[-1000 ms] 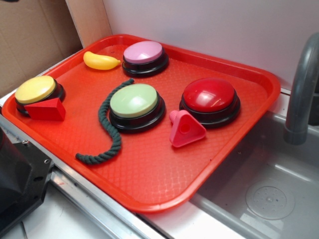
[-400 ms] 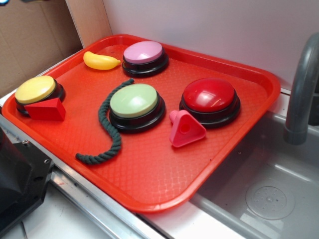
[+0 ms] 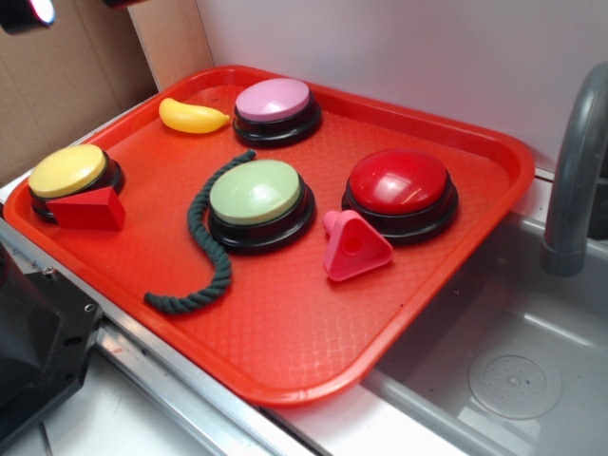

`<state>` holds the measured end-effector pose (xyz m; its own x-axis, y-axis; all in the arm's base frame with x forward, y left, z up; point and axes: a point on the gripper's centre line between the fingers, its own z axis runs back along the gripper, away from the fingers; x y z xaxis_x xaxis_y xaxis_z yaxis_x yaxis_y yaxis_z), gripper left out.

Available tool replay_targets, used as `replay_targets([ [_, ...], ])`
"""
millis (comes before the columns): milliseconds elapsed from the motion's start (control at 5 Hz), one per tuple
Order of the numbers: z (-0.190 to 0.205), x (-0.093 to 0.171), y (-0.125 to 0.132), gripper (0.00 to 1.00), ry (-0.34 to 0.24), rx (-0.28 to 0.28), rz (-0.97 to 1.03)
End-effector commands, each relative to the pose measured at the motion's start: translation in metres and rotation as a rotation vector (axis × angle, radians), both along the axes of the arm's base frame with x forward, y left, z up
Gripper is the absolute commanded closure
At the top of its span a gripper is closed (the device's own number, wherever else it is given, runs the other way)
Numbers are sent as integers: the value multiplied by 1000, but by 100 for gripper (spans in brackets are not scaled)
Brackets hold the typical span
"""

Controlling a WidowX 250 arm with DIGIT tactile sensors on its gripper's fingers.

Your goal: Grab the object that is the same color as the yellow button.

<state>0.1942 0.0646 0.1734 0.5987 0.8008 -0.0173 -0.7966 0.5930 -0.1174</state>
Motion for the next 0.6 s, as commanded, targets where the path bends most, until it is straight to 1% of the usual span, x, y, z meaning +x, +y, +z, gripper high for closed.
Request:
replay_targets([
  [0,-35,15,50,0,0,116,445],
  [200,-51,25,62,0,-15,143,506],
  [400,-79,40,74,0,-4,145,605],
])
